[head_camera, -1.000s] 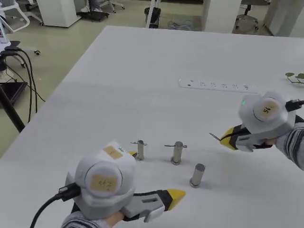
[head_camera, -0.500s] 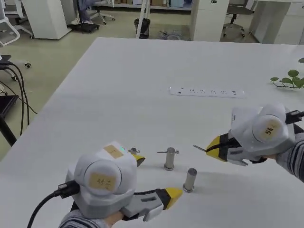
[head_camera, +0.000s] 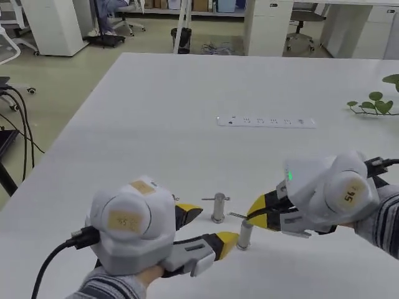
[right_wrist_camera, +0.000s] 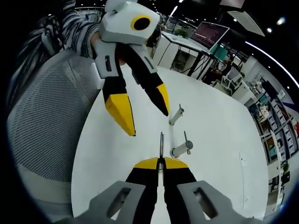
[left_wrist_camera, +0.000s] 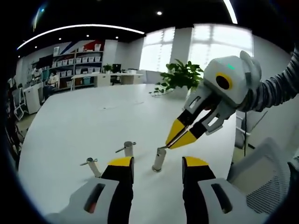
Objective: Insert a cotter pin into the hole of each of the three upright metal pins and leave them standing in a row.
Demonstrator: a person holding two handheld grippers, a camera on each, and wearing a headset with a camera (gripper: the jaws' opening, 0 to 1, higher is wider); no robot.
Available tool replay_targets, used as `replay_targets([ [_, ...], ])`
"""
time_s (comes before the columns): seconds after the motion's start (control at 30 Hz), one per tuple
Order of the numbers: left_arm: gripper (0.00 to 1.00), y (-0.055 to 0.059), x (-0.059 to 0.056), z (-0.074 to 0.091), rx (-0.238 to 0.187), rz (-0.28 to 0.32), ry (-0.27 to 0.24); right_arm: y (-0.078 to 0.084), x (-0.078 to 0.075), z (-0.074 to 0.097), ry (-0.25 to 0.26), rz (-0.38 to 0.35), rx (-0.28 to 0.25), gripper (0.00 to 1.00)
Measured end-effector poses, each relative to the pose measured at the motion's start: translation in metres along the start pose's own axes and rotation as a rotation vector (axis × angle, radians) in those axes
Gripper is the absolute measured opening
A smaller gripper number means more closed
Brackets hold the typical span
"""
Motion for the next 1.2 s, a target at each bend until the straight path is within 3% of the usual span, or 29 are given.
replay_targets([
  [0.5,0.13,-0.005,-0.003,0.005,-0.086,0.191,0.036,-0.022,0.02,0.0,-0.03,0.067,-0.058,0.0],
  [0.83,0.01,-0.005,-0.004,0.005,-0.098,0.25,0.049,-0.025,0.021,0.0,-0.025,0.077,-0.071,0.0],
  [1.0,0.0,-0.005,-0.007,0.006,-0.103,0.252,0.069,-0.024,0.021,-0.001,-0.022,0.069,-0.076,0.0],
  [1.2,0.0,-0.006,-0.011,0.005,-0.098,0.173,0.084,-0.024,0.02,-0.001,-0.016,0.05,-0.079,0.0],
])
Point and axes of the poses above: the centre of the closed fingertips' face, and the gripper's own axes: z roughly backward along the fingers, x roughly to its left, y roughly out of its underside, the point moved 1 cm from there along z, roughly backward along the fingers, and after that the axes turned 15 degrees about -z, right-handed, at the moved point
